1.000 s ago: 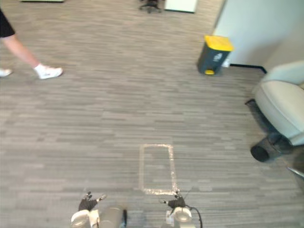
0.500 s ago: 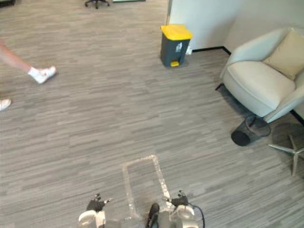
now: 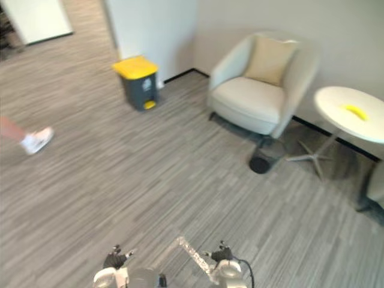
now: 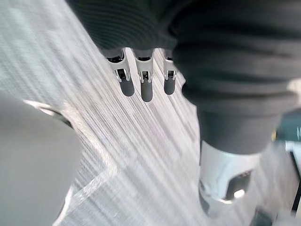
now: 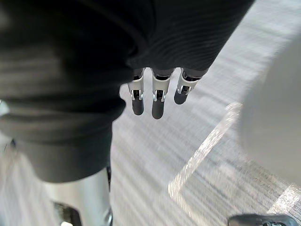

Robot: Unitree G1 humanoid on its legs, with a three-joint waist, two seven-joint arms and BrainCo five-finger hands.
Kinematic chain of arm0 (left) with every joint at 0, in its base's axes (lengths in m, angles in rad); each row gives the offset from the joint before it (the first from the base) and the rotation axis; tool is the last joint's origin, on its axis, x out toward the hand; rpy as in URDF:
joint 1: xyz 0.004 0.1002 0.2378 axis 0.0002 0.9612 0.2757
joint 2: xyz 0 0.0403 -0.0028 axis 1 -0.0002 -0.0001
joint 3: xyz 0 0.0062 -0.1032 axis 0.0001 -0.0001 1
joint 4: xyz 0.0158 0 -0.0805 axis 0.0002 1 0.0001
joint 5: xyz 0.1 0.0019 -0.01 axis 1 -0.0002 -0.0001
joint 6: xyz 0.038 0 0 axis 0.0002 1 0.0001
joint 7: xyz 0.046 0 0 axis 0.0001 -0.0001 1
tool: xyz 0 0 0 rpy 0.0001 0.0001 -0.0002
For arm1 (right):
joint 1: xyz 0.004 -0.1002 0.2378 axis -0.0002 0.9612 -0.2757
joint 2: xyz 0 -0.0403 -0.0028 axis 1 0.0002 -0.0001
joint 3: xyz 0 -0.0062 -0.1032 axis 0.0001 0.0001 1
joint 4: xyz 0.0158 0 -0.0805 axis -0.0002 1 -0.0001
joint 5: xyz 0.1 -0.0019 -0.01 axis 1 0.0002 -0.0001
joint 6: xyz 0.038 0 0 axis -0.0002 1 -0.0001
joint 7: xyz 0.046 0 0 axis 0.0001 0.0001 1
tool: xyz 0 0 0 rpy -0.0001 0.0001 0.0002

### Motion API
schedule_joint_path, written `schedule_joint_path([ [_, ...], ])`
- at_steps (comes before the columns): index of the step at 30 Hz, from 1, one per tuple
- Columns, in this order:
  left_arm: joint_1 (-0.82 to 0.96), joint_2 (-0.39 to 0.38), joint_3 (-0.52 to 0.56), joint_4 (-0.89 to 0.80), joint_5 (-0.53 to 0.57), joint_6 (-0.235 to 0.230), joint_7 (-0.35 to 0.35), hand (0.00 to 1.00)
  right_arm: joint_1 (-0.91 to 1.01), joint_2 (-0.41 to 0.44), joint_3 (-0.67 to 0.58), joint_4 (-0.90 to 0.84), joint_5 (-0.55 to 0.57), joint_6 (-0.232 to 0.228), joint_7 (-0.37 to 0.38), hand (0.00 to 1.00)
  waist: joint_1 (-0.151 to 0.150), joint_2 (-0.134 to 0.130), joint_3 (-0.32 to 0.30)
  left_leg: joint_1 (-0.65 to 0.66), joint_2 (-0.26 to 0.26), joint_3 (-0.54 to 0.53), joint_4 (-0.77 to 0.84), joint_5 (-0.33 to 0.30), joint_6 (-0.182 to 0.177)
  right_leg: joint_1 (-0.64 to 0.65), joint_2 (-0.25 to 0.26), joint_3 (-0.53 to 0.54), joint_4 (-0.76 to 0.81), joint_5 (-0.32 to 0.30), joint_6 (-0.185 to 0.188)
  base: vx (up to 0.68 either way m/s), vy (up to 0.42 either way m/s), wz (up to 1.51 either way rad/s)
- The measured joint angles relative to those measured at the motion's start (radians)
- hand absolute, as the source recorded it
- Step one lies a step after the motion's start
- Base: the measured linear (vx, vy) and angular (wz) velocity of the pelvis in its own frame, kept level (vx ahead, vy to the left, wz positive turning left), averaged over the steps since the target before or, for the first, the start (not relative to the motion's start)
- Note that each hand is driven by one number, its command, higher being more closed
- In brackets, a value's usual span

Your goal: Organize the slippers on the shoe rack

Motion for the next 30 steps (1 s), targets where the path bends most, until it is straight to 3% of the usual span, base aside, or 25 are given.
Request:
schedule_joint_path([
  [2, -0.010, 0.020, -0.010, 0.019, -0.001, -0.003, -0.003, 0.00, -0.004, -0.008, -0.001, 0.019, -0.001, -0.002, 0.000, 0.00, 0.000, -0.019, -0.003, 0.001, -0.010, -0.007, -0.004, 0.002, -0.004, 0.000, 0.016, -0.100, -0.170, 0.076, -0.027, 0.13, -0.075, -0.63],
  [3, -0.020, 0.030, -0.021, 0.035, -0.002, -0.003, -0.004, 0.00, -0.012, -0.018, -0.004, 0.048, -0.001, -0.006, 0.001, 0.00, 0.000, -0.017, -0.005, 0.001, -0.021, -0.047, -0.011, 0.005, -0.009, 0.017, 0.030, -0.110, -0.214, 0.078, -0.039, 0.12, -0.143, -0.47],
  [5, -0.026, 0.025, -0.030, 0.057, -0.001, -0.002, -0.006, 0.00, -0.024, -0.034, -0.007, 0.072, -0.001, -0.011, 0.001, 0.00, -0.009, 0.019, -0.010, 0.003, -0.014, -0.140, -0.030, 0.020, -0.031, 0.052, 0.068, -0.095, -0.295, 0.116, -0.050, 0.09, -0.128, -0.31],
  [7, -0.027, 0.016, -0.028, 0.060, 0.000, -0.001, -0.007, 0.00, -0.023, -0.038, -0.042, 0.072, 0.000, -0.021, 0.000, 0.00, -0.016, 0.033, -0.005, 0.003, 0.006, -0.154, -0.005, 0.019, -0.034, 0.092, 0.097, -0.091, -0.362, 0.138, -0.060, 0.06, -0.121, -0.11],
  [11, -0.024, -0.010, -0.005, 0.004, 0.000, -0.002, -0.007, 0.00, -0.018, -0.040, -0.043, 0.072, 0.002, -0.020, -0.005, 0.00, 0.008, 0.046, 0.015, -0.116, 0.088, -0.172, 0.327, 0.019, -0.046, 0.131, 0.150, -0.036, -0.394, 0.120, -0.082, 0.01, -0.068, -0.40],
  [13, -0.019, -0.012, -0.005, -0.001, 0.000, -0.003, -0.007, 0.00, -0.024, -0.042, -0.041, 0.069, 0.004, -0.020, -0.012, 0.00, 0.011, 0.046, 0.019, -0.141, 0.084, -0.228, 0.386, -0.004, -0.037, 0.138, 0.158, 0.013, -0.390, 0.116, -0.084, 0.09, 0.037, -0.80],
  [16, -0.012, -0.022, -0.010, -0.015, -0.003, -0.004, -0.002, 0.00, -0.028, -0.044, -0.042, 0.061, 0.013, -0.019, -0.022, 0.00, 0.010, 0.050, 0.016, -0.141, 0.006, -0.361, 0.132, -0.030, -0.057, 0.095, 0.150, 0.108, -0.351, 0.110, -0.075, 0.07, 0.129, -0.96],
  [17, -0.011, -0.037, -0.010, -0.015, -0.010, -0.006, 0.000, 0.00, -0.029, -0.048, -0.043, 0.057, 0.022, -0.018, -0.023, 0.00, 0.014, 0.064, 0.012, -0.124, -0.014, -0.404, 0.051, 0.013, -0.087, 0.072, 0.153, 0.137, -0.317, 0.101, -0.058, 0.10, 0.189, -0.76],
  [18, -0.013, -0.030, -0.012, -0.014, -0.011, -0.006, 0.001, 0.00, -0.025, -0.046, -0.048, 0.053, 0.024, -0.016, -0.023, 0.00, 0.020, 0.056, 0.011, -0.105, -0.025, -0.388, 0.024, 0.020, -0.081, 0.075, 0.147, 0.157, -0.313, 0.102, -0.045, 0.13, 0.179, -0.51],
  [19, -0.009, -0.016, -0.028, -0.011, -0.011, -0.007, 0.001, 0.00, -0.018, -0.034, -0.054, 0.049, 0.034, -0.017, -0.022, 0.00, 0.009, 0.034, -0.004, -0.081, -0.045, -0.373, -0.012, 0.035, -0.065, 0.079, 0.128, 0.168, -0.344, 0.111, -0.032, 0.18, 0.149, -0.31],
  [22, -0.009, -0.009, -0.036, -0.003, -0.010, -0.006, 0.002, 0.00, 0.002, -0.021, -0.078, 0.047, 0.042, -0.016, -0.024, 0.00, 0.009, 0.016, -0.017, -0.034, -0.060, -0.322, -0.048, 0.033, -0.058, 0.118, 0.106, 0.196, -0.396, 0.125, -0.014, 0.21, 0.153, -0.27],
  [30, -0.012, -0.016, -0.040, 0.040, 0.000, -0.006, 0.001, 0.00, 0.021, -0.022, -0.119, 0.046, 0.049, -0.018, -0.025, 0.00, 0.005, 0.032, -0.042, 0.047, -0.071, -0.315, -0.117, 0.036, -0.054, 0.191, 0.102, 0.191, -0.464, 0.129, -0.007, 0.13, 0.016, -0.06],
])
